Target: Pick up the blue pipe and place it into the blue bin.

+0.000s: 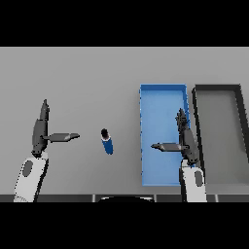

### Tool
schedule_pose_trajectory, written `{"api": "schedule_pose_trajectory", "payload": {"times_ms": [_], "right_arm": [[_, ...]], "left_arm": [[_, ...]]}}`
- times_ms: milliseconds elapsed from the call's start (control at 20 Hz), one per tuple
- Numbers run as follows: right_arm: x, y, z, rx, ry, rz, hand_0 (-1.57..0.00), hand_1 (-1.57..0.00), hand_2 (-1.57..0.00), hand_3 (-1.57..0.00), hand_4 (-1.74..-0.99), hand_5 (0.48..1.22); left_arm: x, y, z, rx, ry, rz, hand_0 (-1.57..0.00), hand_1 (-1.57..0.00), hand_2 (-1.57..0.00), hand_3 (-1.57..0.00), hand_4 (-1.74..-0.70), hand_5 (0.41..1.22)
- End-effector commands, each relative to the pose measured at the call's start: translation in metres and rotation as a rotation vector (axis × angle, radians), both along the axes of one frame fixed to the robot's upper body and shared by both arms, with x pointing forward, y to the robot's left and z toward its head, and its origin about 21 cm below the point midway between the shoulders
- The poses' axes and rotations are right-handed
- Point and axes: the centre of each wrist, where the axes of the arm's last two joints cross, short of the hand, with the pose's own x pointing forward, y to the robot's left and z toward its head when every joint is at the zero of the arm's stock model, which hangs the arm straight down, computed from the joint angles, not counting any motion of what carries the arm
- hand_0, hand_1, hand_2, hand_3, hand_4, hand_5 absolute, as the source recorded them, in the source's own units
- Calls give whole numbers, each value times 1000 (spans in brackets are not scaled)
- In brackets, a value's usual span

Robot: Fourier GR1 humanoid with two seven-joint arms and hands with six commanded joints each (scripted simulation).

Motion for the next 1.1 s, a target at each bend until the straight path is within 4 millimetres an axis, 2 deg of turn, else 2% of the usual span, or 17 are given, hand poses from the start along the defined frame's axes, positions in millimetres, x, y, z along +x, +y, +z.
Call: {"api": "schedule_pose_trajectory", "payload": {"times_ms": [0, 250, 350, 400, 550, 600, 800, 900, 1050], "right_arm": [[1, 0, 0, 1, 1, -1, 1, 1, 1, 1, -1205, 629], [5, 3, 0, 2, 3, -3, 1, 1, 1, 1, -1205, 629], [-9, -16, 8, -228, -128, 53, 1, 1, 1, 1, -1201, 628], [-12, -16, 10, -275, -140, 70, 1, 1, 1, 1, -1197, 627], [-22, -14, 11, -308, -139, 103, 1, 1, 1, 1, -1196, 623], [-18, -10, 14, -303, -139, 101, 1, 1, 1, 1, -1206, 625], [-17, -17, 17, -326, -125, 93, 1, 1, 1, 1, -1181, 619], [-16, -15, 17, -319, -127, 109, 1, 1, 1, 1, -1179, 616], [-19, -16, 17, -321, -127, 108, 1, 1, 1, 1, -1173, 616]], "left_arm": [[1, 0, 0, 0, -4, 0, 1, 1, 1, 1, -966, 593], [7, 4, 1, -3, -2, -1, 1, 1, 1, 1, -966, 593], [-8, 30, -3, 117, -2, -191, 1, 1, 1, 1, -963, 592], [-8, 37, -4, 146, 11, -233, 1, 1, 1, 1, -960, 590], [-9, 43, -8, 171, 11, -295, 1, 1, 1, 1, -961, 595], [-7, 47, -7, 165, 14, -304, 1, 1, 1, 1, -960, 594], [-20, 47, 1, 151, 9, -450, 1, 1, 1, 1, -989, 573], [-29, 40, 5, 162, 44, -537, 1, 1, 1, 1, -1026, 549], [-33, 12, 1, 150, 110, -652, 1, 1, 1, 1, -1095, 510]]}}
